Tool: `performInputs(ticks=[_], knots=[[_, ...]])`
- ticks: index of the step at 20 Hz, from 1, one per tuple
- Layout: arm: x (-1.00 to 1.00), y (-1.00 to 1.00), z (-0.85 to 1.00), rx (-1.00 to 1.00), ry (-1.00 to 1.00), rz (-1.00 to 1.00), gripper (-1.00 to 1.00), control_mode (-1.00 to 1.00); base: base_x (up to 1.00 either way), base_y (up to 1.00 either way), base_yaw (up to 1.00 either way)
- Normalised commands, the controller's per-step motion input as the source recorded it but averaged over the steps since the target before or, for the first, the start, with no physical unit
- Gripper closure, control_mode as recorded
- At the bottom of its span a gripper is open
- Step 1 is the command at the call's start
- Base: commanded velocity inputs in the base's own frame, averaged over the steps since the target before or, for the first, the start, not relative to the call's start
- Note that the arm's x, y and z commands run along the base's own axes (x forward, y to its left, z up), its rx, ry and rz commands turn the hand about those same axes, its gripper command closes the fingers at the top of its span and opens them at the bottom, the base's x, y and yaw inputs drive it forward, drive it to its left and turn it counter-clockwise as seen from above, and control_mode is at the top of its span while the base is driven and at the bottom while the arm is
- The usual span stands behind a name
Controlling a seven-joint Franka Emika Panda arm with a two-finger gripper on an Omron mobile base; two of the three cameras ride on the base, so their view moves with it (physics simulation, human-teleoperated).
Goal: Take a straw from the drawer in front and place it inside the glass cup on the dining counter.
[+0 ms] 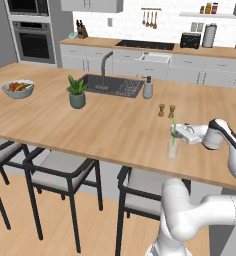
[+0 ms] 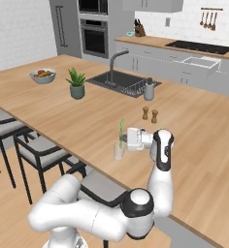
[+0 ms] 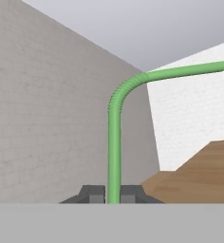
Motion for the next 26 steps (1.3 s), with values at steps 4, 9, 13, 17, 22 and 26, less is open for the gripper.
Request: performInputs(ticks=[4,9,13,17,22,26], knots=[[-0.10,0.00,-0.06,0.00,0.00,0.03,1.00,-1.00,0.00,0.00,0.00],[-0.39,0.00,-0.07,0.00,0.00,0.00,1.00,-1.00,0.00,0.00,0.00],[-0.14,0.00,-0.05,0.00,0.00,0.00,1.00,-1.00,0.00,0.00,0.00],[0.00,0.02,-0.07,0.00,0.00,0.00,1.00,-1.00,0.00,0.00,0.00],[0.00,0.12,-0.05,0.00,0.00,0.00,-1.00,-1.00,0.00,0.00,0.00],[0.00,0.00,0.00,0.00,0.00,0.00,-1.00,-1.00,0.00,0.00,0.00]])
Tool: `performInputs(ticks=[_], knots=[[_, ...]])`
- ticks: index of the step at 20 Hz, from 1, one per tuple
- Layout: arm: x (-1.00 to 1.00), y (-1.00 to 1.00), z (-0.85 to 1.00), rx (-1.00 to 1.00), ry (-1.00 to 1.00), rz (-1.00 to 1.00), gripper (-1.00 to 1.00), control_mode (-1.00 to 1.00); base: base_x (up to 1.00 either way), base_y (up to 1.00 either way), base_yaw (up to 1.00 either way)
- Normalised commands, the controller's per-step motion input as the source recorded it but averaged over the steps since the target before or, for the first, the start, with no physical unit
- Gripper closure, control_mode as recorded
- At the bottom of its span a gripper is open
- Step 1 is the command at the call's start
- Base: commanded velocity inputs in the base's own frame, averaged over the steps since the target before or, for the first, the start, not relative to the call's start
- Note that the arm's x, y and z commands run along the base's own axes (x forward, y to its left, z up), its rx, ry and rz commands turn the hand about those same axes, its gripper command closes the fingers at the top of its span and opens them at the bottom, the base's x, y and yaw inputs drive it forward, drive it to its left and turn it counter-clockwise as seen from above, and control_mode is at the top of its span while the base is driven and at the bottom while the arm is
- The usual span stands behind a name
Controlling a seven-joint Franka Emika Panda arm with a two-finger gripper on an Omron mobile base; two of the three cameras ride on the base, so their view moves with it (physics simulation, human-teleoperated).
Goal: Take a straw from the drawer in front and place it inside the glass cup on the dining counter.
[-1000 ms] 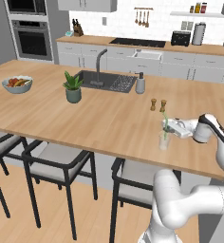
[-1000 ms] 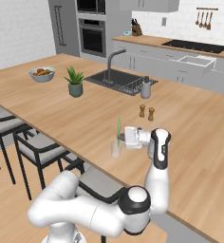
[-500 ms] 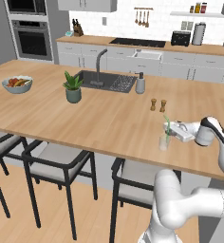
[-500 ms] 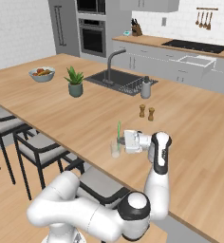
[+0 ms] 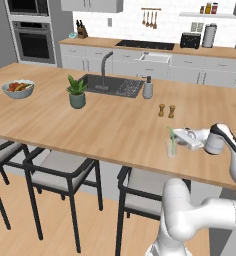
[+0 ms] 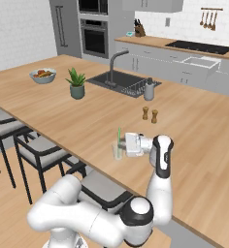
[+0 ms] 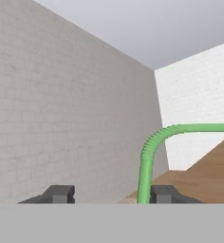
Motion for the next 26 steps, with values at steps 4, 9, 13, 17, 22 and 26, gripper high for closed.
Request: performInputs(ticks=[4,9,13,17,22,26], knots=[[-0.03,0.00,0.00,0.00,-0.01,0.00,-1.00,-1.00,0.00,0.00,0.00],[-0.21,0.00,0.00,0.00,-0.04,0.00,-1.00,-1.00,0.00,0.00,0.00],[-0.49,-0.01,0.00,0.00,-0.12,0.00,-1.00,-1.00,0.00,0.00,0.00],[-0.07,0.00,0.06,0.00,-0.05,0.00,-1.00,-1.00,0.00,0.00,0.00],[0.04,-0.02,0.11,0.00,0.00,0.00,-1.00,-1.00,0.00,0.00,0.00],[0.00,-0.05,0.04,0.00,0.00,0.00,-1.00,-1.00,0.00,0.00,0.00]])
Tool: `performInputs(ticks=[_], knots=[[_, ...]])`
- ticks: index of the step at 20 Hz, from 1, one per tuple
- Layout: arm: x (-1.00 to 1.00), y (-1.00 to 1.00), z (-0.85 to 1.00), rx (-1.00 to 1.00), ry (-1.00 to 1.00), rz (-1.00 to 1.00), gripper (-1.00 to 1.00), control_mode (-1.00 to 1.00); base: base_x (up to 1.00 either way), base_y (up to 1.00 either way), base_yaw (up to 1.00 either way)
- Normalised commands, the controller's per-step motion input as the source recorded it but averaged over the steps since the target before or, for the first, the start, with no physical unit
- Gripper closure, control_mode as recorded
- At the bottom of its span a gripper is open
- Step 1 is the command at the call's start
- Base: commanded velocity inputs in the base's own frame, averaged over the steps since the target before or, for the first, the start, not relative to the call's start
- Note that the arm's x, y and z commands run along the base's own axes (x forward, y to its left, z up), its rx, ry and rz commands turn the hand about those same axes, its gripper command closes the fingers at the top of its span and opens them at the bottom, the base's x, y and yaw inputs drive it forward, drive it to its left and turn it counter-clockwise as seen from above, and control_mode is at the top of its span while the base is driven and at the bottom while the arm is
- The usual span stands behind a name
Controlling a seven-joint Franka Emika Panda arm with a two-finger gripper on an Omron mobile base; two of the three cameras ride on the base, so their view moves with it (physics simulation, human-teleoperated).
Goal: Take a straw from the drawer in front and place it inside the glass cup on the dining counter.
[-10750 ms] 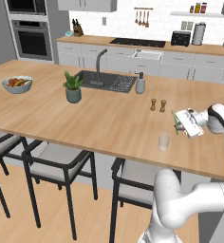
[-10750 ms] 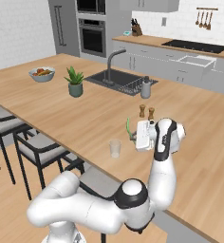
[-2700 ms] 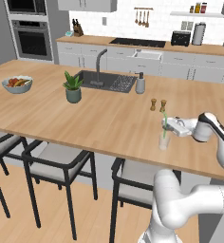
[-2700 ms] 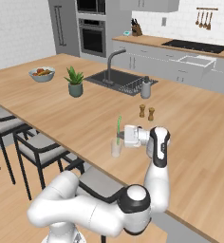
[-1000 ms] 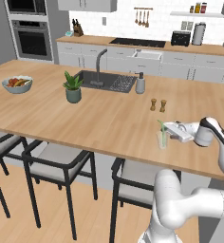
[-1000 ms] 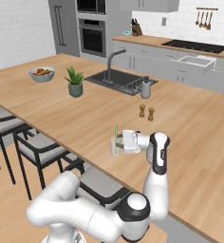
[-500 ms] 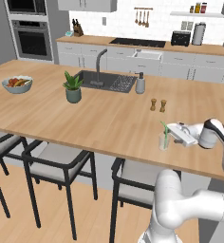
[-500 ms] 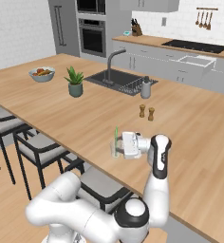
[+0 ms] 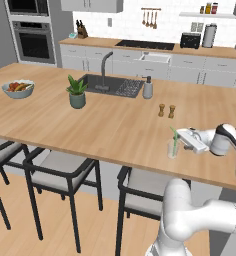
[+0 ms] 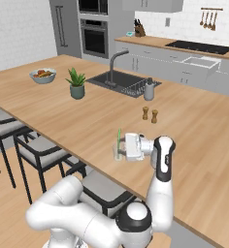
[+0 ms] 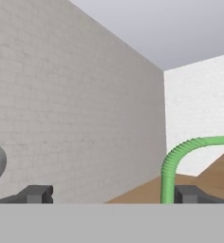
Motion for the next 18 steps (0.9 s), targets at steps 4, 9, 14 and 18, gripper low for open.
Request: performInputs(ticks=[4,9,14,18], knots=[[0.00,-0.02,0.00,0.00,0.00,0.00,-1.00,-1.00,0.00,0.00,0.00],[0.00,0.00,-0.01,0.00,0.00,0.00,-1.00,-1.00,0.00,0.00,0.00],[0.01,0.00,-0.02,0.00,0.00,0.00,-1.00,-1.00,0.00,0.00,0.00],[0.08,0.00,0.00,0.00,0.00,0.00,-1.00,-1.00,0.00,0.00,0.00]])
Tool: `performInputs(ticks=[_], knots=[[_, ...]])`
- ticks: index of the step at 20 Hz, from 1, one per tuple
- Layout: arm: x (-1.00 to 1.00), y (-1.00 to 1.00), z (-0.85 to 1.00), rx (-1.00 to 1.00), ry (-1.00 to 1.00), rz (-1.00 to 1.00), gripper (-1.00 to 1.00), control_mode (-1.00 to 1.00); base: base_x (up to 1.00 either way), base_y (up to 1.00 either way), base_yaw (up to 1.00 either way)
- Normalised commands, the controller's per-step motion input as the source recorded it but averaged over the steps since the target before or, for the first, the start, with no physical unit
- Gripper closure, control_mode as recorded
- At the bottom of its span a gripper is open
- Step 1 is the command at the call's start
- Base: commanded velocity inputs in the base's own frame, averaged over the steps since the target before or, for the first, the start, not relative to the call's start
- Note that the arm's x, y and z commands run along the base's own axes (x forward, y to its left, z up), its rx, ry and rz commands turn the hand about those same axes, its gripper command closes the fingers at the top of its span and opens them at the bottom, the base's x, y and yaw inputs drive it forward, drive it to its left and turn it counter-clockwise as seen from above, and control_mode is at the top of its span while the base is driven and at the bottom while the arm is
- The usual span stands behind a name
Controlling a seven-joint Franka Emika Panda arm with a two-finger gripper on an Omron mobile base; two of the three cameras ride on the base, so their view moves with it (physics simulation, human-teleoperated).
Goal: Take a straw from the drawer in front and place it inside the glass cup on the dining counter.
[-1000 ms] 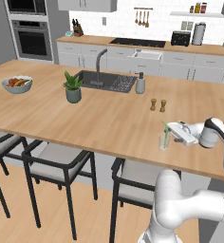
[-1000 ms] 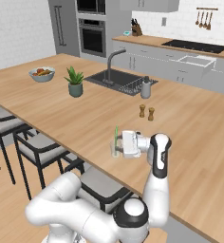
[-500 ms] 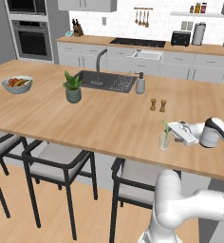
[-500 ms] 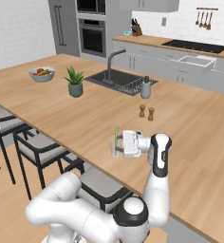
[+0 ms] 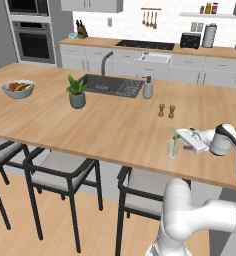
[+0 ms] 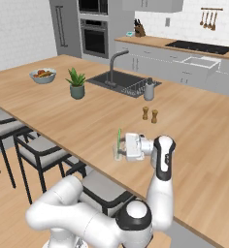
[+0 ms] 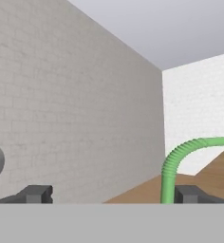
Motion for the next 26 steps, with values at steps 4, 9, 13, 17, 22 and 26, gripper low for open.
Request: performInputs(ticks=[4,9,13,17,22,26], knots=[[0.25,0.00,0.00,0.00,0.00,0.00,-1.00,-1.00,0.00,0.00,0.00],[0.31,0.00,0.00,0.00,0.00,0.00,-1.00,-1.00,0.00,0.00,0.00],[0.13,-0.01,0.00,0.00,0.00,0.00,-1.00,-1.00,0.00,0.00,0.00],[0.00,-0.08,-0.01,0.00,0.00,0.00,-1.00,-1.00,0.00,0.00,0.00],[0.00,-0.10,-0.02,0.00,0.00,0.00,-1.00,-1.00,0.00,0.00,0.00],[0.01,-0.08,-0.06,0.00,0.00,0.00,-1.00,-1.00,0.00,0.00,0.00]])
